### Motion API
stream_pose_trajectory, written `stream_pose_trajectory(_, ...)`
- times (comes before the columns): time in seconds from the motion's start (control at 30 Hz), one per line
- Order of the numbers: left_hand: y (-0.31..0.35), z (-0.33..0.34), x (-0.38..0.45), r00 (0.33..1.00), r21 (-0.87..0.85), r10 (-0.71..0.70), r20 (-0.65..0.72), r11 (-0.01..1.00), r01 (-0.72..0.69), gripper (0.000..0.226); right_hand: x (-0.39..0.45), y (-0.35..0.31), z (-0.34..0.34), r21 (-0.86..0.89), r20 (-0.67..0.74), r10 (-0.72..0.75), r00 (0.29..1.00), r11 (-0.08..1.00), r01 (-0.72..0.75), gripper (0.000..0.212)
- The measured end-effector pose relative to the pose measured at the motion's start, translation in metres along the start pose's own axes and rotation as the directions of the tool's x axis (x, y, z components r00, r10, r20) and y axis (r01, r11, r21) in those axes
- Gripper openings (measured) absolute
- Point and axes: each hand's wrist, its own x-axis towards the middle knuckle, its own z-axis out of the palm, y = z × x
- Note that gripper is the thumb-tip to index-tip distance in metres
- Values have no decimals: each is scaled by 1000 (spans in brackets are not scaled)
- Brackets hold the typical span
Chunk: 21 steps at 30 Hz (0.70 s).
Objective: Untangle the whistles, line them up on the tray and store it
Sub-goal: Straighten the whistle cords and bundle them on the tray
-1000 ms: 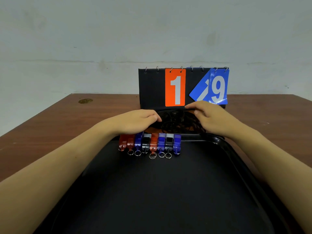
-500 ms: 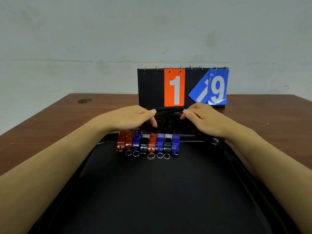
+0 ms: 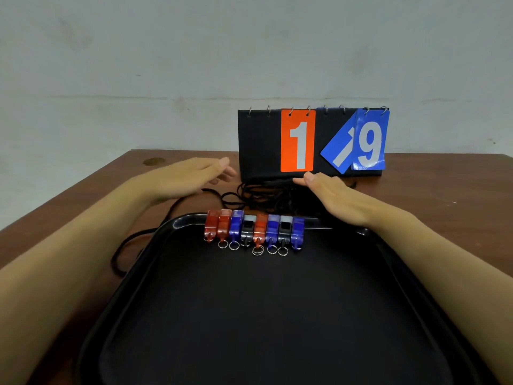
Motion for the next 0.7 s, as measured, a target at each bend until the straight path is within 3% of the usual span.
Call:
stream_pose_trajectory(0.17,-26,1,2,985,9,67,-158,998,-66,52,11,15,0,28,-108,41,993,999,-38,95)
stream_pose_trajectory(0.37,-31,9,3,996,-48,36,-80,998,-40,61,14,23,2,45,-132,65,989,997,-60,82)
stream_pose_trajectory(0.57,-25,10,3,996,-84,33,-85,996,-40,69,8,18,-3,26,-177,20,984,1000,-15,87)
stream_pose_trajectory(0.7,-33,13,5,999,-70,8,-54,998,-12,75,-3,19,-11,3,-182,-42,982,999,43,65)
